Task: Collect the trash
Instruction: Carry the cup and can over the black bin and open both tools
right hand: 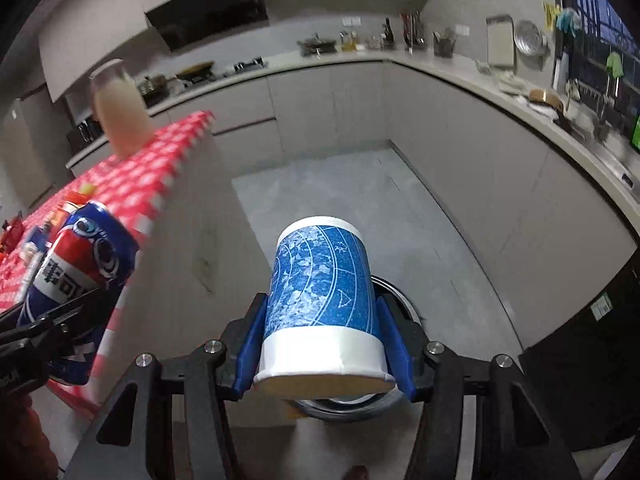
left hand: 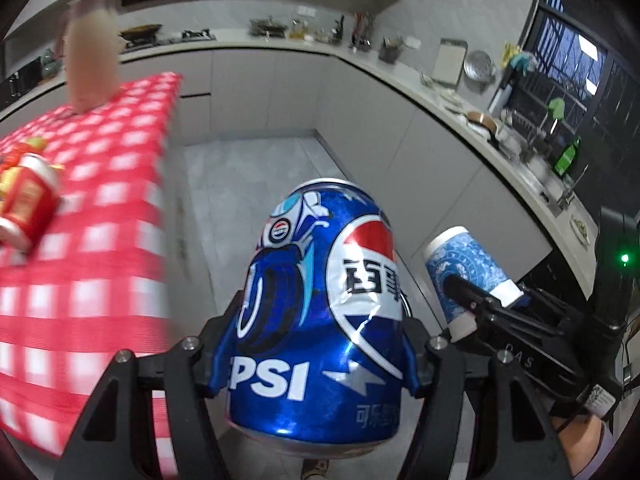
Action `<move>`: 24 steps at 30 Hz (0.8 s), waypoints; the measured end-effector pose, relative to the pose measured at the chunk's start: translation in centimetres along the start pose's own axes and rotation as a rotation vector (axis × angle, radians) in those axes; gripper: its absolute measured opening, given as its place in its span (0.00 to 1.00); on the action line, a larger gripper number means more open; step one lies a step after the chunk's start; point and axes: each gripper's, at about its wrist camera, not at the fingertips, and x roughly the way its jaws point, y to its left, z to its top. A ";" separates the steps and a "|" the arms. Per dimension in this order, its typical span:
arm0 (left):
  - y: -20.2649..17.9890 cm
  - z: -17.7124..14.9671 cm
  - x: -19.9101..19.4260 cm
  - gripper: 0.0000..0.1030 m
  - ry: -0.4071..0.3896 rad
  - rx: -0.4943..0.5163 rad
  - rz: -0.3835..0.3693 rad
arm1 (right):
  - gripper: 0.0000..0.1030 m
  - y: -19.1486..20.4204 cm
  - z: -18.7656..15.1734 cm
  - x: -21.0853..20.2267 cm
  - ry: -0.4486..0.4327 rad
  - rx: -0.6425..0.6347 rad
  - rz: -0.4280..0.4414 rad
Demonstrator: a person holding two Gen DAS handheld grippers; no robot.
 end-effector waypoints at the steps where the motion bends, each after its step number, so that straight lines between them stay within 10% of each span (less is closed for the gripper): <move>1: -0.8 -0.2 1.0 0.63 0.006 0.011 0.011 | 0.55 -1.0 -0.4 0.7 0.013 -0.001 0.001; 16: -2.6 -4.1 15.2 0.64 0.210 0.001 0.106 | 0.61 -6.7 -4.2 12.9 0.168 -0.037 0.056; 24: -2.5 -2.5 15.1 0.71 0.239 -0.029 0.170 | 0.73 -7.6 -2.7 13.1 0.145 -0.014 0.028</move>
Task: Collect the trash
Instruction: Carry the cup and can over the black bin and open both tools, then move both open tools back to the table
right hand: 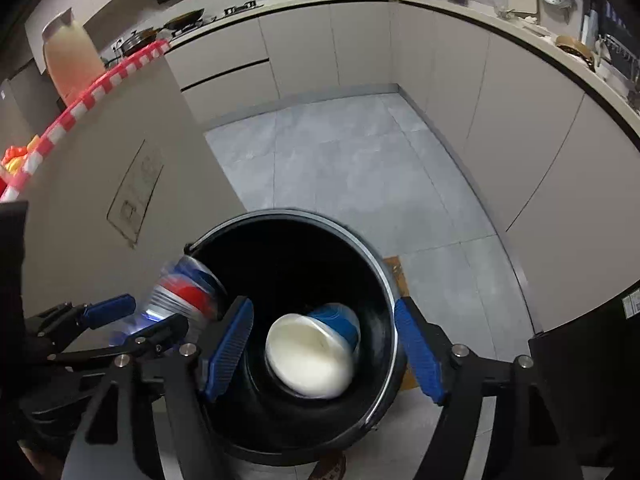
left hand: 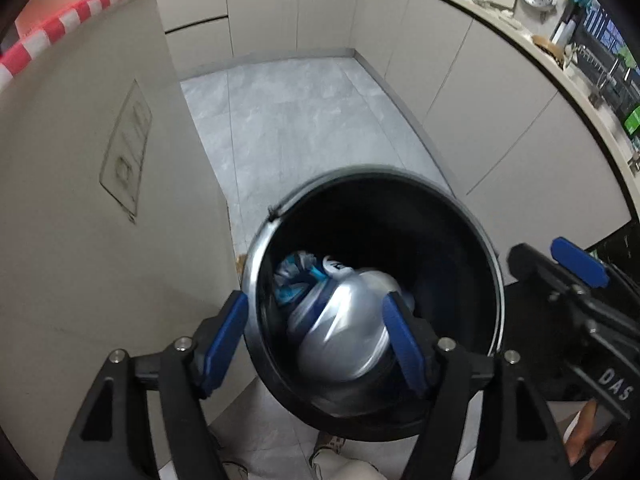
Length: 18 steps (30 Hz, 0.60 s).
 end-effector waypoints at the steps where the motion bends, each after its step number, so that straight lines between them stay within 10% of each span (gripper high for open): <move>1: 0.0 0.1 -0.7 0.76 -0.013 0.003 -0.008 | 0.73 -0.1 0.3 -0.8 -0.016 0.009 -0.002; 18: 4.0 0.2 -16.6 0.78 -0.182 0.001 0.013 | 0.73 4.9 2.5 -13.0 -0.131 0.037 -0.027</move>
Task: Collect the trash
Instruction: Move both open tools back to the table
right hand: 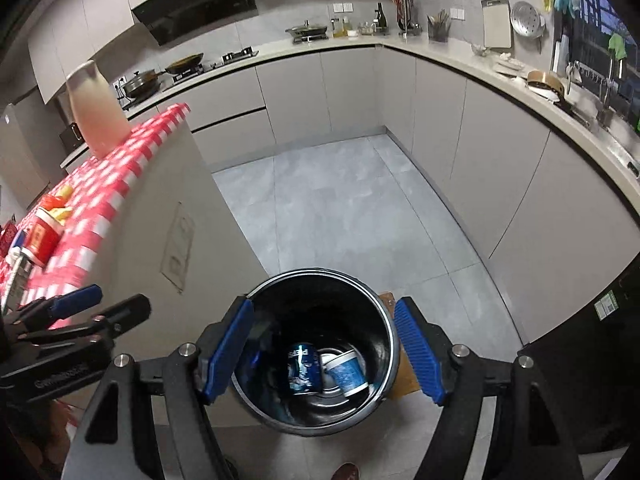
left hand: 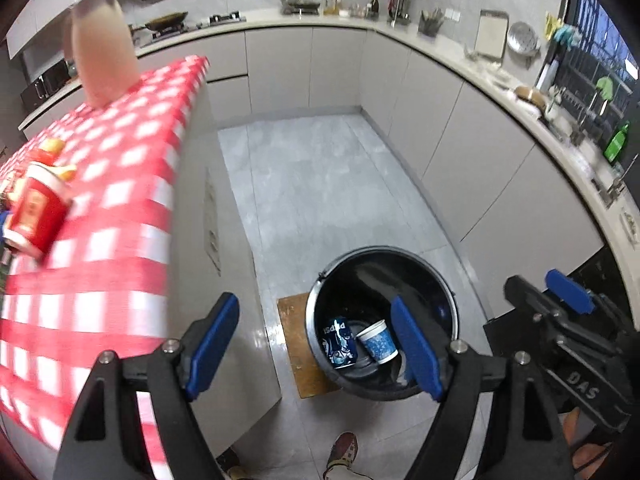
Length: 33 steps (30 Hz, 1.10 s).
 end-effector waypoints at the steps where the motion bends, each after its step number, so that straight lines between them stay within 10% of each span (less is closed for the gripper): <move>1: 0.8 0.3 -0.6 0.78 -0.011 -0.002 -0.006 | 0.73 0.7 0.1 -0.5 -0.003 0.004 -0.003; 21: 21.3 -2.6 -9.4 0.81 -0.115 -0.034 0.053 | 0.75 24.9 -1.7 -6.9 -0.133 -0.013 0.032; 33: 30.9 -4.2 -9.0 0.81 -0.086 -0.125 0.211 | 0.75 34.5 -2.3 -5.9 -0.093 -0.105 0.128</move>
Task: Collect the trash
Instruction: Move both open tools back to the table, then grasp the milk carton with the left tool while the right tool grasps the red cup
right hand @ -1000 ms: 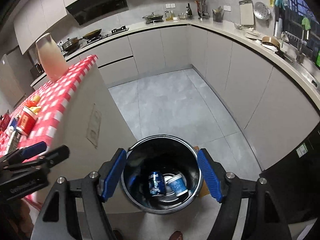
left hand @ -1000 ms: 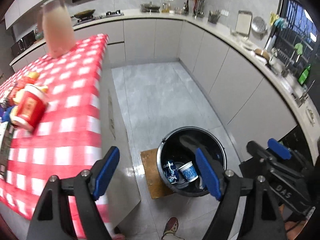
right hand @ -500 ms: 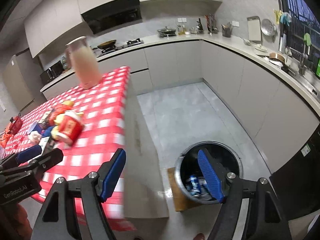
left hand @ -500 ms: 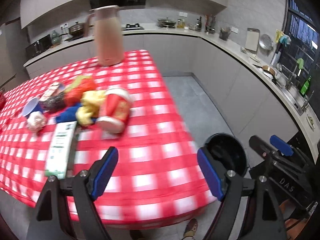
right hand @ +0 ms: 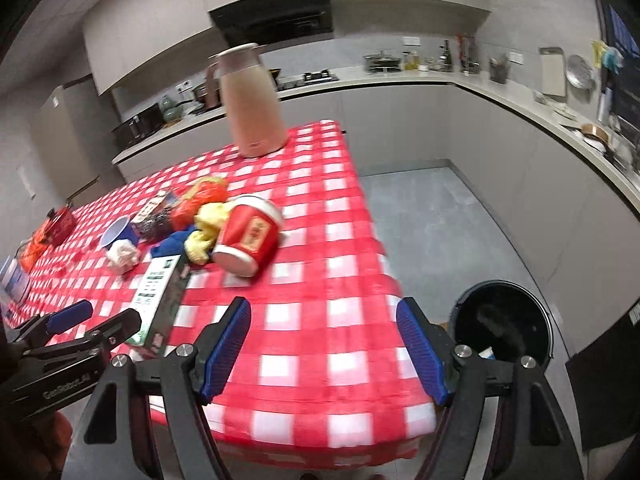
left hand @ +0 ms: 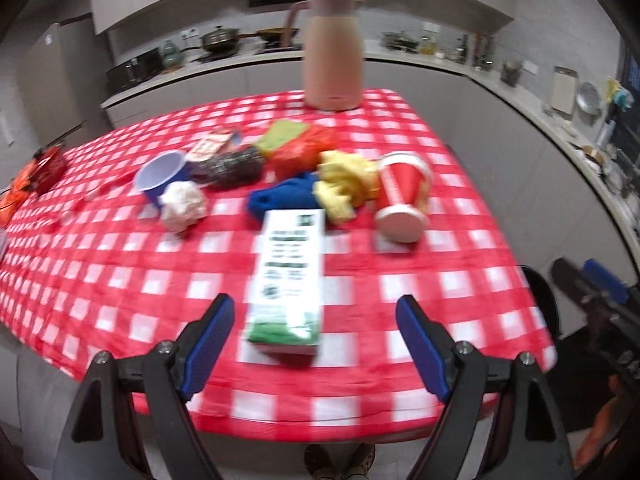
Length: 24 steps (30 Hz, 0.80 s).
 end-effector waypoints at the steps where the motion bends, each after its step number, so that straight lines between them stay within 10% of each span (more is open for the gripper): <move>1: 0.5 -0.1 0.4 0.81 0.007 -0.010 0.014 | 0.75 0.3 0.1 0.1 -0.003 -0.008 0.010; 24: 2.3 0.2 8.1 0.79 0.084 0.003 -0.032 | 0.75 3.9 0.5 5.1 0.022 -0.042 0.048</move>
